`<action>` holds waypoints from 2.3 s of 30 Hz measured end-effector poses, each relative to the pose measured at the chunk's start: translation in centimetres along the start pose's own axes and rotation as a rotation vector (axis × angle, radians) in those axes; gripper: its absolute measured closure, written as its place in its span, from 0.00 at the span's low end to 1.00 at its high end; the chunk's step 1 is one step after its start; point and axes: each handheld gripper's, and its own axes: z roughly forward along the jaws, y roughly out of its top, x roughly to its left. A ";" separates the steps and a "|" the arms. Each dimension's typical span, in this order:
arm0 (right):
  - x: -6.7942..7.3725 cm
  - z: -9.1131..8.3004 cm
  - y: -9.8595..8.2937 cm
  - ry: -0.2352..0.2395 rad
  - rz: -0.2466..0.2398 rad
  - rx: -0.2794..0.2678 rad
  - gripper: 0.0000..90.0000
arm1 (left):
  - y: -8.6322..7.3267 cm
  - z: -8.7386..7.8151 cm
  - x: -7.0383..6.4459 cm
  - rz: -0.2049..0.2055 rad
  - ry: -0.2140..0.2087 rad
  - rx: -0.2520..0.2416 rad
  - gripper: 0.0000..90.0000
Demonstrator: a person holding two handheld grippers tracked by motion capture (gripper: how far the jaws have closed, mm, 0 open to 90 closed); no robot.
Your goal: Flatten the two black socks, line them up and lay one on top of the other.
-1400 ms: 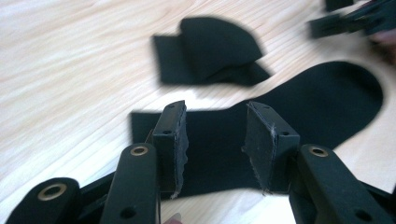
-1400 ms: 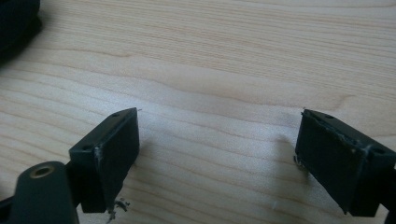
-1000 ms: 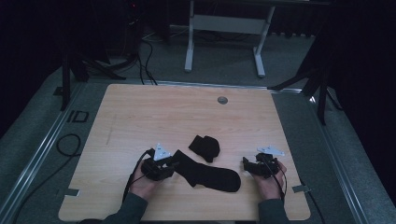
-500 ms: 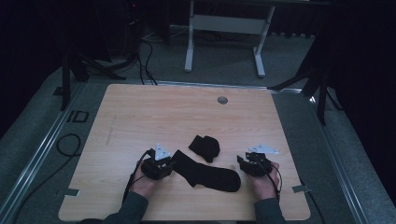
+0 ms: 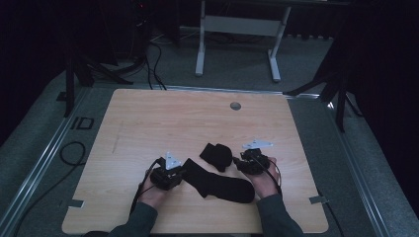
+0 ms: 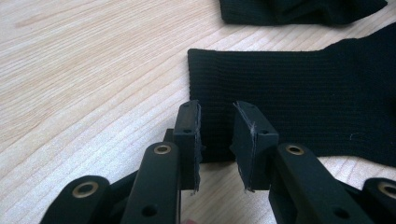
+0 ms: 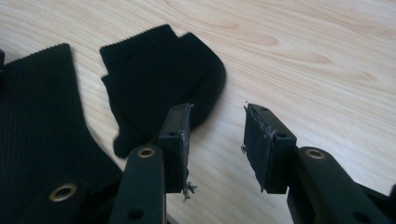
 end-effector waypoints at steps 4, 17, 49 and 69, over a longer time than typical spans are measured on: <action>-0.2 1.6 0.9 0.016 0.046 0.041 0.67 | 0.0 0.0 0.1 -0.001 -0.003 0.001 0.80; -0.7 4.8 1.9 0.106 0.104 0.131 0.92 | 0.0 0.1 -0.2 0.020 0.013 0.000 0.79; 0.5 0.0 5.0 0.138 -0.001 0.027 0.96 | -0.1 0.1 -0.3 0.021 0.019 -0.005 0.79; -2.7 -2.7 2.9 0.091 0.016 0.025 0.96 | -0.1 0.1 -0.3 0.013 0.016 -0.007 0.78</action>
